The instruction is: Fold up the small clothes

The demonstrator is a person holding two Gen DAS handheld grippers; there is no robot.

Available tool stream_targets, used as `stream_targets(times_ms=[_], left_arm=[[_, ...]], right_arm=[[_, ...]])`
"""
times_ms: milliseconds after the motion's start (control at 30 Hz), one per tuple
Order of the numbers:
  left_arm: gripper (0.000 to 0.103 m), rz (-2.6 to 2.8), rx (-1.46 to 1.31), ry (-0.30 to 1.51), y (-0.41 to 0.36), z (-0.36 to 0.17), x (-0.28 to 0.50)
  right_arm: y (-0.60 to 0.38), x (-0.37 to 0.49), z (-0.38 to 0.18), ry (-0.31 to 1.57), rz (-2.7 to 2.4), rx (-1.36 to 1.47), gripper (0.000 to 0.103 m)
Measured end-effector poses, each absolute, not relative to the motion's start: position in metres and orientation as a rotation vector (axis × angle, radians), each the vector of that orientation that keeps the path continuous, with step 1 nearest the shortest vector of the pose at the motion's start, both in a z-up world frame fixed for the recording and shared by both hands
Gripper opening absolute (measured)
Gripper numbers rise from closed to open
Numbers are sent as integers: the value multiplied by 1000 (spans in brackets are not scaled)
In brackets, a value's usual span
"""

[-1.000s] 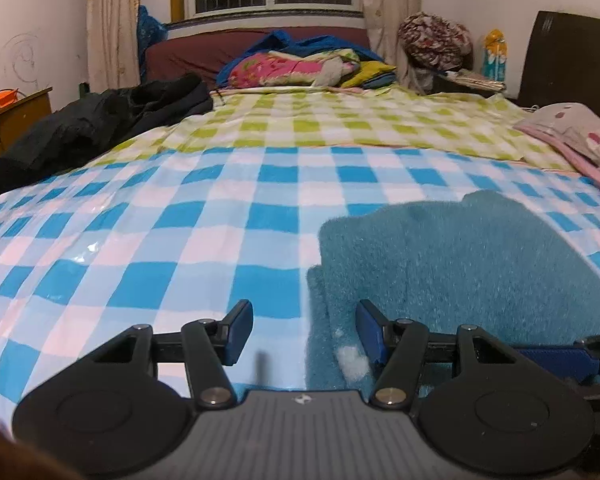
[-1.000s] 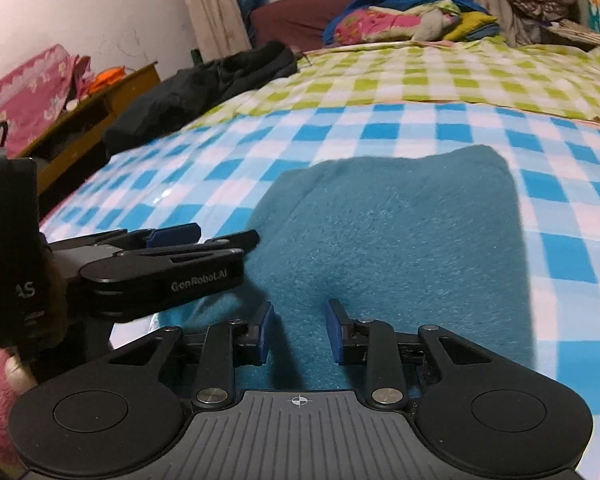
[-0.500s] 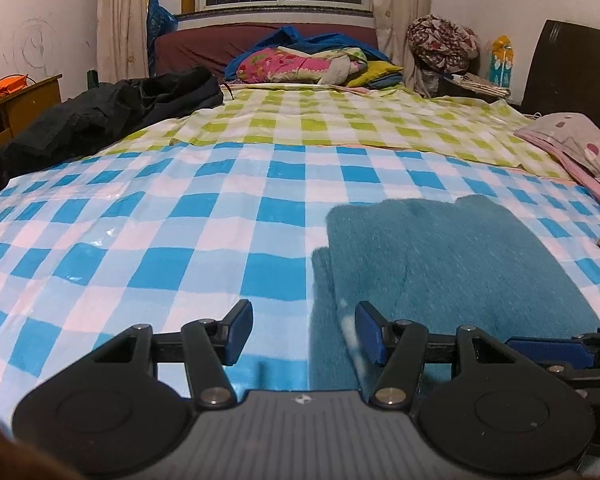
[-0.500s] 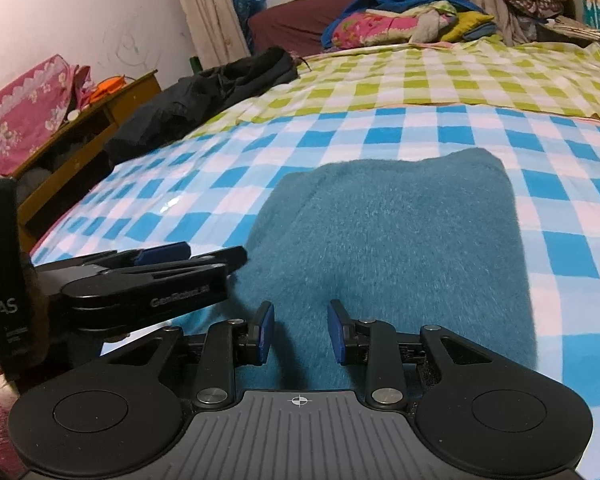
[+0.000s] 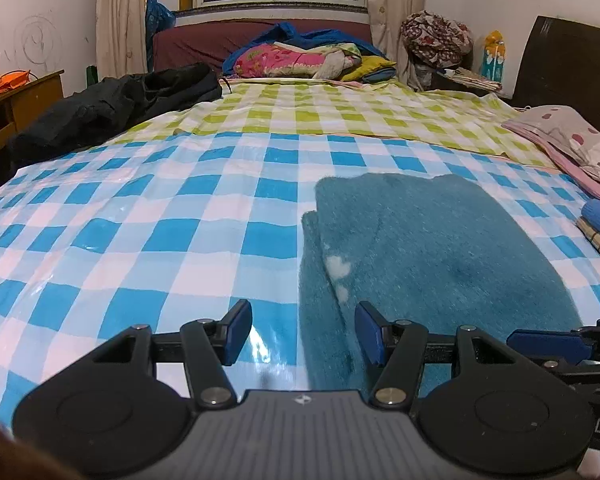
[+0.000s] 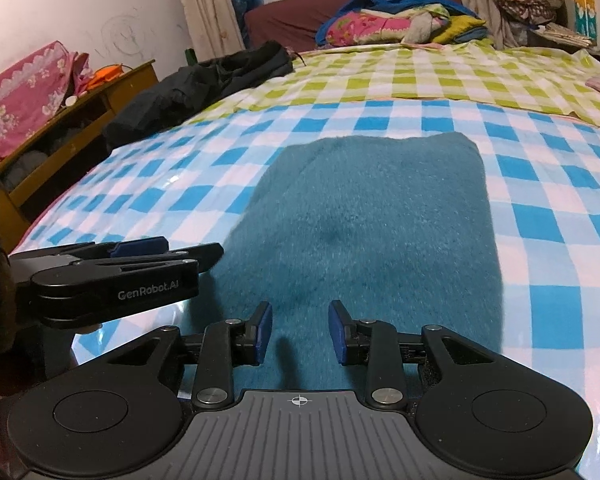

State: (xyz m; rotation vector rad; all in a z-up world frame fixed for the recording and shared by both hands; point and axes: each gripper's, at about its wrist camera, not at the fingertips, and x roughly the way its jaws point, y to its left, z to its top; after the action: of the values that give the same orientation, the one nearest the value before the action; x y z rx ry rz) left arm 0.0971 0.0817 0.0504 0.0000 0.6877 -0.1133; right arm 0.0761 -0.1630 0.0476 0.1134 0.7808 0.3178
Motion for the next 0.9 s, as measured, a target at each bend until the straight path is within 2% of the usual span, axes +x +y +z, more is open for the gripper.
stream_targets(times_ms=[533, 900], left_arm=[[67, -152, 28, 714, 71, 45, 53], [67, -180, 32, 728, 62, 40, 42]], right_arm=[[-176, 37, 48, 769, 277, 112, 45], [-185, 27, 42, 774, 262, 125, 47]])
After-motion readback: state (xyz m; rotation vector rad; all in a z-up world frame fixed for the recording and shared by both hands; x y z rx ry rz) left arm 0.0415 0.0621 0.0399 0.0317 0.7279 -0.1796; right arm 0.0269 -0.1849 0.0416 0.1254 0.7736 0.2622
